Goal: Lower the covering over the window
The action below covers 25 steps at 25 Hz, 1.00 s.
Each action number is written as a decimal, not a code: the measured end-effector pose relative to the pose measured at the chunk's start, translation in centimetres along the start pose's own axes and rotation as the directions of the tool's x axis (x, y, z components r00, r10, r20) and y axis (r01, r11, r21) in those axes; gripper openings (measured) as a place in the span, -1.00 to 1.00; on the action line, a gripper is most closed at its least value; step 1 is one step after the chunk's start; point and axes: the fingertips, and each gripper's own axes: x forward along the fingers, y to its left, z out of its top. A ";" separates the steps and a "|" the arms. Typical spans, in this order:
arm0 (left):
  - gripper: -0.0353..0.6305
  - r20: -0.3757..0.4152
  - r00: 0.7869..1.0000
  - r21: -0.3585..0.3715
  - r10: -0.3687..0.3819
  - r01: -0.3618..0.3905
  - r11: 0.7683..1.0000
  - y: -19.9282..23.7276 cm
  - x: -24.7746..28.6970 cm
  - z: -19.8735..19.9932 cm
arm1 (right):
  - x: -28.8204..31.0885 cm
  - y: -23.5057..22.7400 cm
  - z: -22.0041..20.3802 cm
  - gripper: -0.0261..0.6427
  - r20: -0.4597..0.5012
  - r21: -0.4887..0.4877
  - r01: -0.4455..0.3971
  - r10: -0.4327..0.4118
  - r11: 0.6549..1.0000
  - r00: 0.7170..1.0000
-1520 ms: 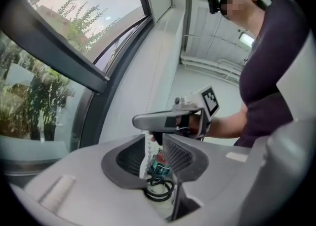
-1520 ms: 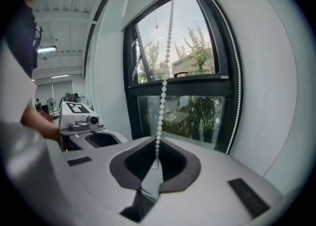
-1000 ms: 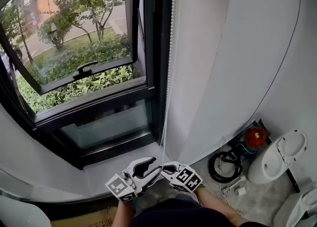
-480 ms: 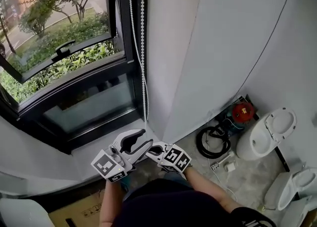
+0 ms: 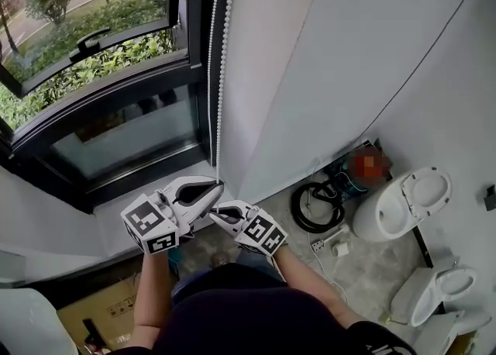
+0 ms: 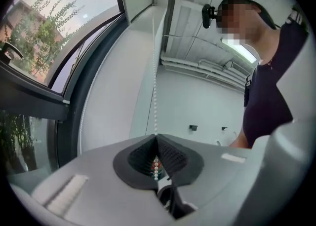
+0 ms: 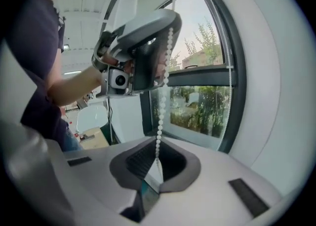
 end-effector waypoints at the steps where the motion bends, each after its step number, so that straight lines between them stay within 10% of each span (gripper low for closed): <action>1: -0.86 -0.050 0.999 0.002 0.001 -0.001 1.000 0.2 0.3 -0.8 | 0.1 -0.3 -0.9 -0.88 -0.039 -0.034 0.010 -0.012 0.999 0.999; 4: -0.86 -0.169 0.985 -0.004 -0.028 0.028 1.000 -0.2 1.2 -3.7 | 0.1 -0.6 -3.9 -0.88 -0.140 -0.096 0.008 -0.021 0.995 0.990; 15: -0.86 0.010 0.991 -0.237 -0.131 0.130 0.963 -1.2 1.0 -4.2 | -0.5 -0.3 -3.9 -0.88 -0.027 0.166 -0.100 0.106 0.981 0.994; 20: -0.86 -0.172 0.977 -0.171 -0.122 0.092 0.981 -1.1 0.8 -7.6 | 0.1 0.3 -7.3 -0.88 -0.196 0.036 -0.097 0.103 0.995 0.975; 25: -0.86 -0.144 0.981 -0.206 -0.134 0.102 0.973 -1.7 0.8 -8.0 | 0.3 0.6 -7.4 -0.88 -0.172 0.075 -0.103 0.114 0.992 0.978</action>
